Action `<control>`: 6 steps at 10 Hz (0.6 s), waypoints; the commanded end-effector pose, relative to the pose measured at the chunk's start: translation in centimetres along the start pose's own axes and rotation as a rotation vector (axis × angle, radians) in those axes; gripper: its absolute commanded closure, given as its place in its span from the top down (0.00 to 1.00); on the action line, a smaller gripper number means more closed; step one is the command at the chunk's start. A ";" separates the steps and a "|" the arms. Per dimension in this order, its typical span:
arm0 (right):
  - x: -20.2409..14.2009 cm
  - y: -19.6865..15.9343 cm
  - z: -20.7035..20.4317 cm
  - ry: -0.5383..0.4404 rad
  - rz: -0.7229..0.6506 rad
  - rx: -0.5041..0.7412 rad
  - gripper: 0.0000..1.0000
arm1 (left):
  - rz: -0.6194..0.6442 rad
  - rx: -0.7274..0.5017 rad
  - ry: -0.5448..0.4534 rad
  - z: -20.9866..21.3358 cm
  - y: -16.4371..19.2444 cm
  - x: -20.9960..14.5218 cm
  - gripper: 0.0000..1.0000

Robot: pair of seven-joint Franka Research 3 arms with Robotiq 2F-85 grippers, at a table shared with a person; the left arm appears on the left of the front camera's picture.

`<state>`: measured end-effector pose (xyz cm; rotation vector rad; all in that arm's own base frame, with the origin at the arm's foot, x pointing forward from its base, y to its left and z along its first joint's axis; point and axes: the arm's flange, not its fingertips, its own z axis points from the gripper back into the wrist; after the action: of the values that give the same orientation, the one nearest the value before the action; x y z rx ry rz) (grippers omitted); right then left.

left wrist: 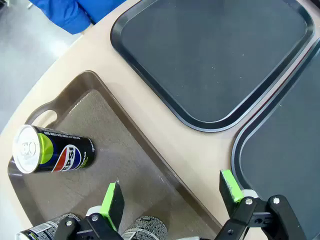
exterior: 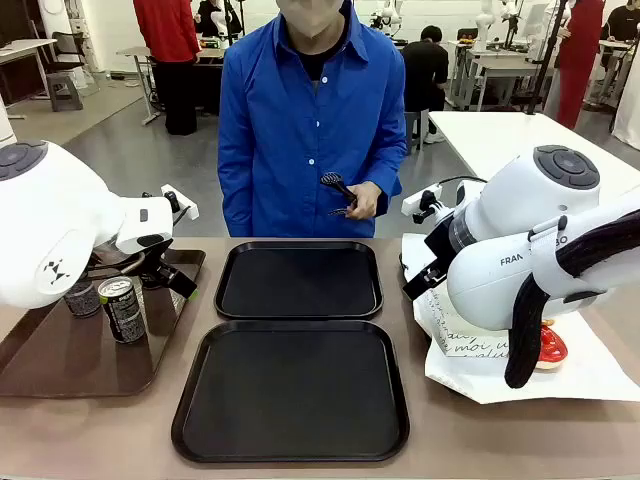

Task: Set up donuts and drinks on trays.
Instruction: Pick up one Pepsi coke and place it on the Flat Tray.

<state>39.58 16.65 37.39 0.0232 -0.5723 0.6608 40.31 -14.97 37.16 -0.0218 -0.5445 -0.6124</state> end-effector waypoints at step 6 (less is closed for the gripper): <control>0.0 0.0 0.0 0.000 0.000 0.000 1.00 | 0.000 0.000 0.000 0.0 0.0 0.0 1.00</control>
<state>39.58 16.65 37.39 0.0231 -0.5723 0.6606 40.31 -14.98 37.16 -0.0218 -0.5445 -0.6124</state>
